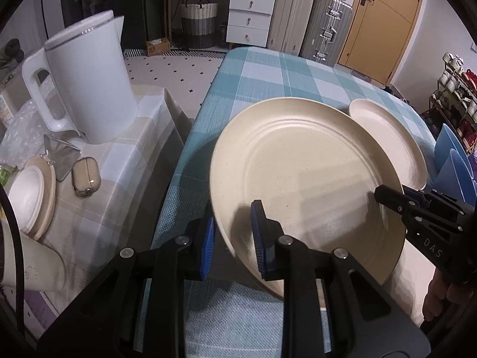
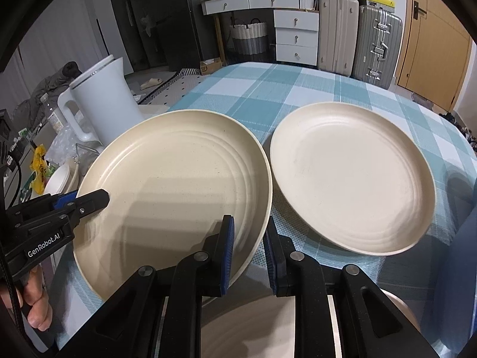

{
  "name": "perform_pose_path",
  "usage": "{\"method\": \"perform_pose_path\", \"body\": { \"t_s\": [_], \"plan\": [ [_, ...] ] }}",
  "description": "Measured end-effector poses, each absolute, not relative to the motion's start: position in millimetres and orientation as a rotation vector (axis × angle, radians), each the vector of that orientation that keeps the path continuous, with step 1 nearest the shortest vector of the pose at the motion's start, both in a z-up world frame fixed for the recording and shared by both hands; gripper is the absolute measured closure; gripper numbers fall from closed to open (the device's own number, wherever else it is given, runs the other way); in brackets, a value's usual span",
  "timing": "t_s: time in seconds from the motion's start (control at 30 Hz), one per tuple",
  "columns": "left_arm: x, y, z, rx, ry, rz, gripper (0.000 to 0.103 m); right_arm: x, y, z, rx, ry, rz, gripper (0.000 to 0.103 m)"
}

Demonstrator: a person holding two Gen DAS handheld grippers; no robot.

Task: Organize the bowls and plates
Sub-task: 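Lift the cream plate with the right gripper and carry it toward the other plate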

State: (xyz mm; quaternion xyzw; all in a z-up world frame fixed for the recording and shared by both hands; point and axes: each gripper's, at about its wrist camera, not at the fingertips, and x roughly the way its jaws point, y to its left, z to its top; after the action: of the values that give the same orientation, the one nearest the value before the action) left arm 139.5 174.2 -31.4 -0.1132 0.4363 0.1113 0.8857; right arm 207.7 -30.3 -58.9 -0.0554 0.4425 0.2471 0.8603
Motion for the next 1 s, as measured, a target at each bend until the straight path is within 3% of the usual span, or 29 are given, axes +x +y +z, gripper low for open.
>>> {"method": "perform_pose_path", "body": {
  "t_s": [1.0],
  "plan": [
    [92.9, 79.9, 43.6, -0.145, 0.817, 0.111, 0.083, 138.3, -113.7, 5.6, -0.047, 0.839, 0.418, 0.083]
  ]
}}
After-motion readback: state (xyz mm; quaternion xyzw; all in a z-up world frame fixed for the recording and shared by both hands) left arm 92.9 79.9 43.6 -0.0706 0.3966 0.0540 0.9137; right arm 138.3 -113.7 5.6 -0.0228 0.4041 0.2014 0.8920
